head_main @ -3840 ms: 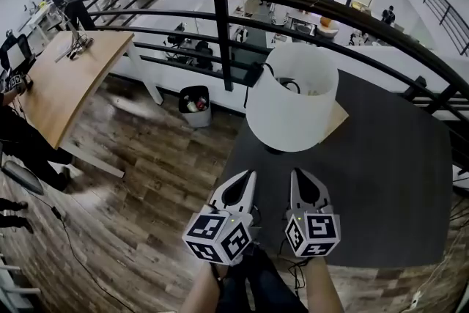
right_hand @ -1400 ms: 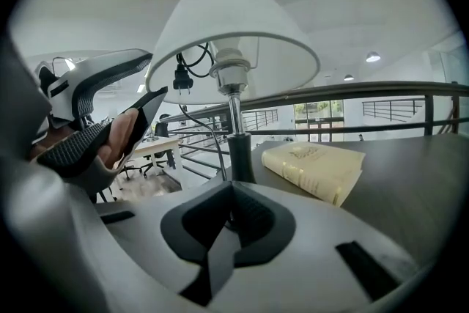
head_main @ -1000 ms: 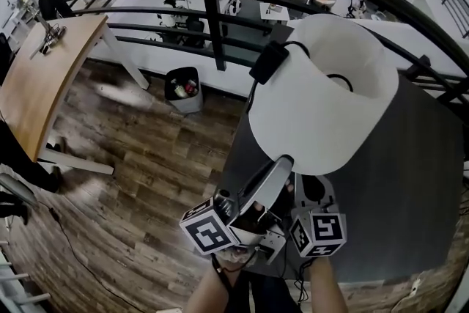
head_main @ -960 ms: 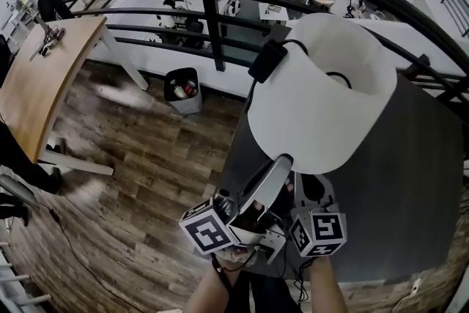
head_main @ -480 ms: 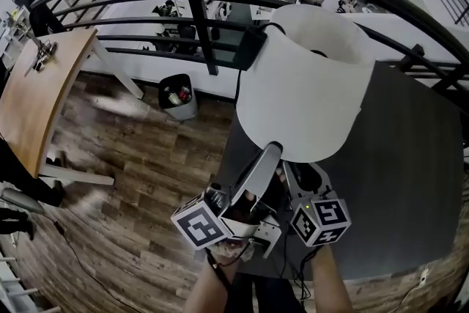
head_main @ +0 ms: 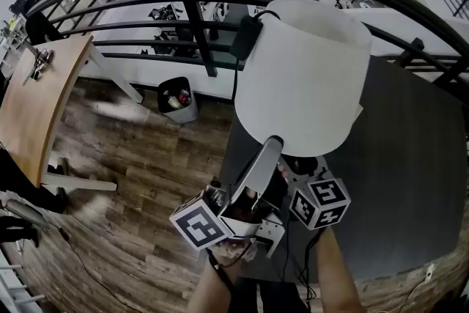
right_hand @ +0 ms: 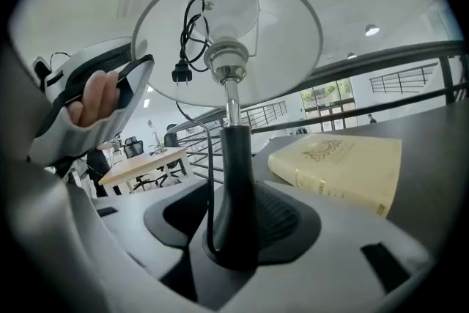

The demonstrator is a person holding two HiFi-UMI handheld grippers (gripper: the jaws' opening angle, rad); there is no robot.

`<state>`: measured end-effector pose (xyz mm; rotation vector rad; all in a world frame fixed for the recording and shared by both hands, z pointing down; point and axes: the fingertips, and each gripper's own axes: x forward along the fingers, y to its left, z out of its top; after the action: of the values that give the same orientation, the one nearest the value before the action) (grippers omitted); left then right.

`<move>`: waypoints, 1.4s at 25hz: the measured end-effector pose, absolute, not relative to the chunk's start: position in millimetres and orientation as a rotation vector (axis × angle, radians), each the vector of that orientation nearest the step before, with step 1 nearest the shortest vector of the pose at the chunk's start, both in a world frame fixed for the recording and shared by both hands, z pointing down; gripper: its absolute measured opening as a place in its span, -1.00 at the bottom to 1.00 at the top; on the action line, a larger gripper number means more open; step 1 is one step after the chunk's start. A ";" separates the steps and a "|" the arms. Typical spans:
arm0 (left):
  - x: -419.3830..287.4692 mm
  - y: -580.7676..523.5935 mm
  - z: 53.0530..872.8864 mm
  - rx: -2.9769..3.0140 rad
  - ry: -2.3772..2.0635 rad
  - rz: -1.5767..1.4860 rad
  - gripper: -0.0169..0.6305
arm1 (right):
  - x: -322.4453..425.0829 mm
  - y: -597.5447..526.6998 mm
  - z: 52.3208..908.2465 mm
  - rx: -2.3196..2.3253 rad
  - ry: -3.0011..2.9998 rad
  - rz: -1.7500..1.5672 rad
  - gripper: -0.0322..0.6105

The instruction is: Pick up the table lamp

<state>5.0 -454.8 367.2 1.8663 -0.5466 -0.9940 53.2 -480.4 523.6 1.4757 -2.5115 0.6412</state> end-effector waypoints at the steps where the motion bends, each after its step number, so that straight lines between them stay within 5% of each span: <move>1: 5.4 -455.4 366.6 1.865 -0.545 -0.995 -0.59 | 52.0 -483.0 524.0 1.469 -2.511 0.643 -0.20; 13: 6.6 -463.8 367.4 1.886 -0.531 -0.975 -0.63 | 43.1 -504.3 534.4 1.394 -2.505 0.637 -0.09; 35: 11.8 -459.9 365.9 1.892 -0.488 -1.014 -0.69 | 43.3 -505.4 529.3 1.514 -2.504 0.456 -0.22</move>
<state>11.8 -459.9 365.9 1.8922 -0.4877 -1.0142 43.3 -505.4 529.3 1.5135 -2.5040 0.4565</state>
